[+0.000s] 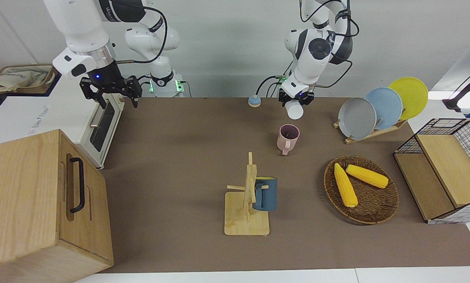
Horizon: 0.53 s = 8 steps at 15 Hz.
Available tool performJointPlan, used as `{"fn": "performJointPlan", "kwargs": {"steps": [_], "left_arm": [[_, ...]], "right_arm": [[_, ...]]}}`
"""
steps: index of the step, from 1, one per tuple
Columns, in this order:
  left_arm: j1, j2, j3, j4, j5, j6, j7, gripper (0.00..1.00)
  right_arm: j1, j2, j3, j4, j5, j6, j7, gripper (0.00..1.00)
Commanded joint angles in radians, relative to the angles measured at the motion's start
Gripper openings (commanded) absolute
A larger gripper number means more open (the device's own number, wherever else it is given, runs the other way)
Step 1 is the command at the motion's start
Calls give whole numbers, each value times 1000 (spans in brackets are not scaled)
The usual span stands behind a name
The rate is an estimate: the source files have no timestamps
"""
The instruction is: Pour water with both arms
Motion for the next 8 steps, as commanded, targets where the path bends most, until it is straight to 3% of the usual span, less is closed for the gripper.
{"fn": "performJointPlan", "kwargs": {"steps": [1,8], "left_arm": [[8,4,4,48,26,-46,-20,0],[8,5,4,68,26,-65,-20,0]], "right_arm": [[-5,-11,0,-5,16,-10,-12,983],[-5,-11,0,-5,16,-10,-12,983]]}}
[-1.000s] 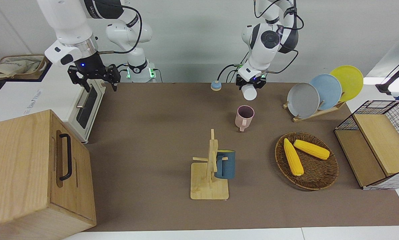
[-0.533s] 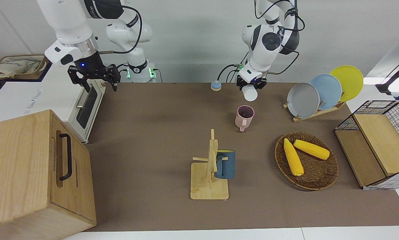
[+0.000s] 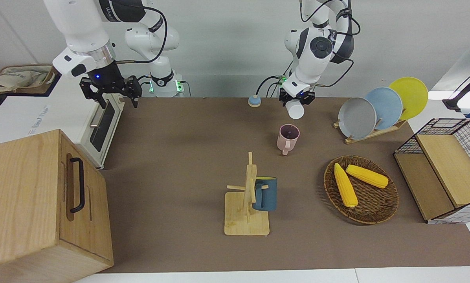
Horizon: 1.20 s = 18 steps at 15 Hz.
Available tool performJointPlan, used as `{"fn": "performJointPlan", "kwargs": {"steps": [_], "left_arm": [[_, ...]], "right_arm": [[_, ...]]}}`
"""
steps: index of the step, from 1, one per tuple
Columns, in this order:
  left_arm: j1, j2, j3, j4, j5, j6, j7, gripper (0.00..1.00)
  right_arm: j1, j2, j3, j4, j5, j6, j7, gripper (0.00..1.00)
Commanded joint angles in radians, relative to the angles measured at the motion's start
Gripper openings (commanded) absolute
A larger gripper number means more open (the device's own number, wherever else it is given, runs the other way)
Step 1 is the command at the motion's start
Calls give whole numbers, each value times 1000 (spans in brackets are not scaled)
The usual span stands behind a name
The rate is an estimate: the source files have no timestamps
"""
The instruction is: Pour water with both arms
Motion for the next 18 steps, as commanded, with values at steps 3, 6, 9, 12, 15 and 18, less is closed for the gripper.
{"fn": "performJointPlan", "kwargs": {"steps": [3,6,9,12,15,18], "left_arm": [[3,4,3,55,26,-57,-19,0],[3,1,3,55,27,-57,-21,0],[-3,-38,1,22,44,-37,-39,0],[-12,-130,0,-102,37,153,-42,0],[-17,-186,-8,-208,32,370,-42,0],[-17,-186,-10,-213,27,381,-42,0]], "right_arm": [[-5,-11,0,-5,16,-10,-12,983],[-5,-11,0,-5,16,-10,-12,983],[-5,-11,0,-5,16,-10,-12,983],[-5,-11,0,-5,16,-10,-12,983],[-5,-11,0,-5,16,-10,-12,983],[-5,-11,0,-6,16,-10,-12,983]]}}
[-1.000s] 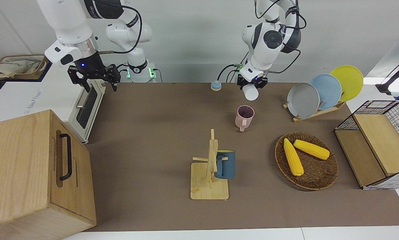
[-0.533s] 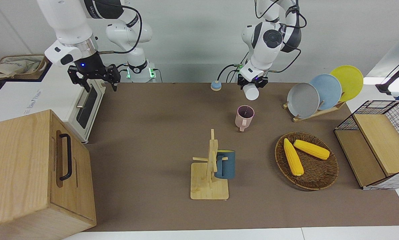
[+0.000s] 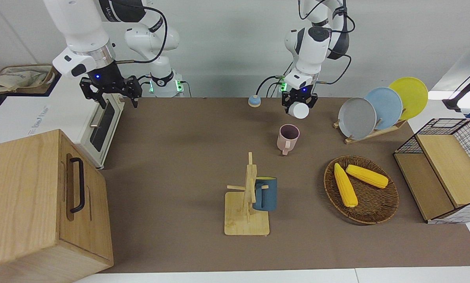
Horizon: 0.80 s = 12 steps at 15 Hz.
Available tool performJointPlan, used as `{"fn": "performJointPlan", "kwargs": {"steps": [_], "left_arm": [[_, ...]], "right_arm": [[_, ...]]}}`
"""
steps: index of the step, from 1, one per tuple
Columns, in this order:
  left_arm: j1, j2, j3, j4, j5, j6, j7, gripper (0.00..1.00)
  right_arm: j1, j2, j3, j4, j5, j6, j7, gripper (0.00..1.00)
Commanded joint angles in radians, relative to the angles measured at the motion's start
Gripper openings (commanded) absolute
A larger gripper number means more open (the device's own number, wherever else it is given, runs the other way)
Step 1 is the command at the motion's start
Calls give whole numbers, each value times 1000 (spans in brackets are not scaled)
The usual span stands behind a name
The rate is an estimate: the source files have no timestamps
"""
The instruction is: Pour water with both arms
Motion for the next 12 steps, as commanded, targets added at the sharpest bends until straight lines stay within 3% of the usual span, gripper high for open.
{"fn": "performJointPlan", "kwargs": {"steps": [1,5,9,12], "left_arm": [[-10,-46,9,-20,6,21,-20,0],[17,-40,67,-15,9,138,-16,0],[103,-32,83,0,17,301,-16,0],[142,-12,113,58,55,346,-18,0]], "right_arm": [[-5,-11,0,-5,16,-10,-12,983],[-5,-11,0,-5,16,-10,-12,983],[-5,-11,0,-6,16,-10,-12,983],[-5,-11,0,-6,16,-10,-12,983]]}}
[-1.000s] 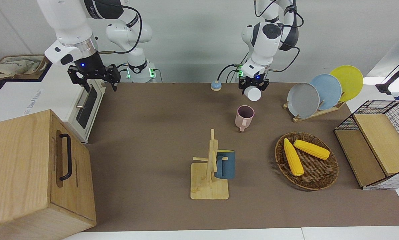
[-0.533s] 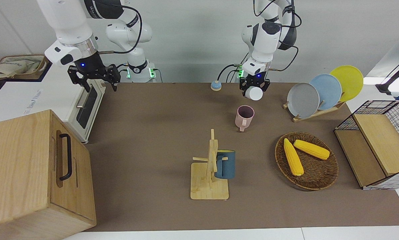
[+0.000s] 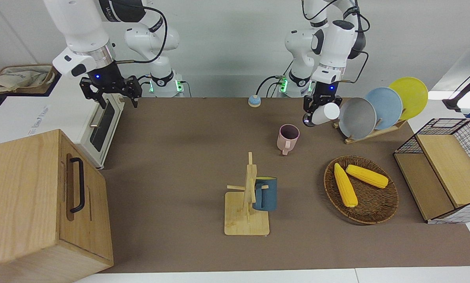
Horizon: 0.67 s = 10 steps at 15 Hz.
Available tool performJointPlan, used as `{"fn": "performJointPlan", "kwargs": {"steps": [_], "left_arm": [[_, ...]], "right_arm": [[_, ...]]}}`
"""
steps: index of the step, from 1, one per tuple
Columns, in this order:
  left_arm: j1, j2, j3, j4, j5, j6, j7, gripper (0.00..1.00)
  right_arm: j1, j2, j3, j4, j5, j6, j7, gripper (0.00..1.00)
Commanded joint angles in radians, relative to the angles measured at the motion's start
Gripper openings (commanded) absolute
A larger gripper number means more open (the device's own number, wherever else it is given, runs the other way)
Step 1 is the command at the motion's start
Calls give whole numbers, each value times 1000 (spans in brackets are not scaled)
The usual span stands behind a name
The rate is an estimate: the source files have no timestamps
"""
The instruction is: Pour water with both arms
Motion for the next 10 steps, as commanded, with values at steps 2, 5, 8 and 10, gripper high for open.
{"fn": "performJointPlan", "kwargs": {"steps": [2,5,8,10], "left_arm": [[48,6,71,122,119,38,-20,0],[49,58,143,242,197,35,-17,0],[49,141,198,371,277,32,-14,0],[49,199,240,457,309,29,-8,0]], "right_arm": [[-5,-11,0,-5,16,-10,-12,983],[-5,-11,0,-5,16,-10,-12,983],[-5,-11,0,-5,16,-10,-12,983],[-5,-11,0,-6,16,-10,-12,983]]}}
